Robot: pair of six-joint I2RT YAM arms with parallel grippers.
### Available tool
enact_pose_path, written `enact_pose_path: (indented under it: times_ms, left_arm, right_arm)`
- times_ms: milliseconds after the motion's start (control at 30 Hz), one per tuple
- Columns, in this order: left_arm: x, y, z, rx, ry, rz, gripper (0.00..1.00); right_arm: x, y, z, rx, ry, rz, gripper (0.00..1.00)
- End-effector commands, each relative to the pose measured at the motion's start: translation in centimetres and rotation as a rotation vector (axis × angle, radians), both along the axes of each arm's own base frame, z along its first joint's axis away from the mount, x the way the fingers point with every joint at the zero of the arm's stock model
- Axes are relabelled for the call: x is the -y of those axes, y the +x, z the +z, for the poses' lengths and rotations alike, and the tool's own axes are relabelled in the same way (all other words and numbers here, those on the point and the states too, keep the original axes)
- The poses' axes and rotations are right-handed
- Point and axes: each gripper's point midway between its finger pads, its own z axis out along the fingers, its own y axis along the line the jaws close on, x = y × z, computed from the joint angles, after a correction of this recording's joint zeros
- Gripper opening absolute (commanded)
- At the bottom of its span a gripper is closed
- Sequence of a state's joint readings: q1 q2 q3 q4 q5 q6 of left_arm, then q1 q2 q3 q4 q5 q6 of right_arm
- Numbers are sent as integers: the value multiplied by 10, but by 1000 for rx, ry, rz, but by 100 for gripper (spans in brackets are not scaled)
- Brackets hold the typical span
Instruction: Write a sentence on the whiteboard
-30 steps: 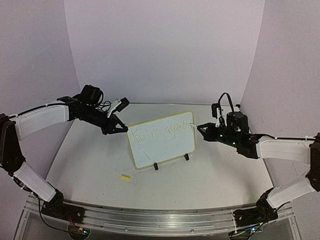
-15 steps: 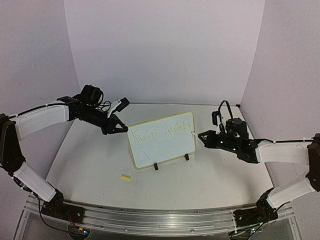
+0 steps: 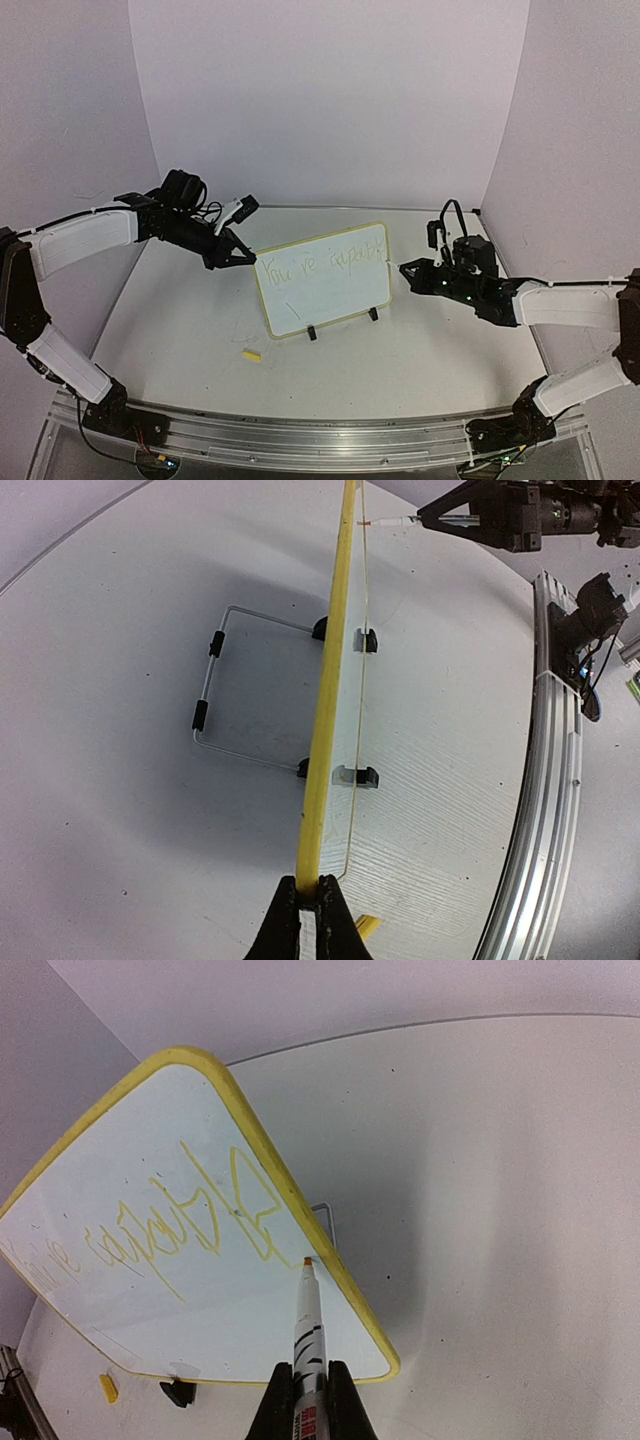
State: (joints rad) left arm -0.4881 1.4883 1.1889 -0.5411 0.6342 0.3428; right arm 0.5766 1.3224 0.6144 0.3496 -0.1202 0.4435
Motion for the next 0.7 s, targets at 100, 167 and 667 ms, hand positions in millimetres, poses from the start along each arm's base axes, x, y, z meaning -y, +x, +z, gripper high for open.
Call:
enact_pose_path:
  times_ms: [100,167,667]
  left_arm:
    - [-2,3,-3,42,37,-15,0]
    - [-2,3,-3,42,37,-16,0]
    - [-2,3,1,50,31,-7,0]
  right_arm:
    - [7,11,30,82,23,-55,0]
    - [5,11,30,79,23,-50,0]
    - [1,4,37,84,25,-3,0]
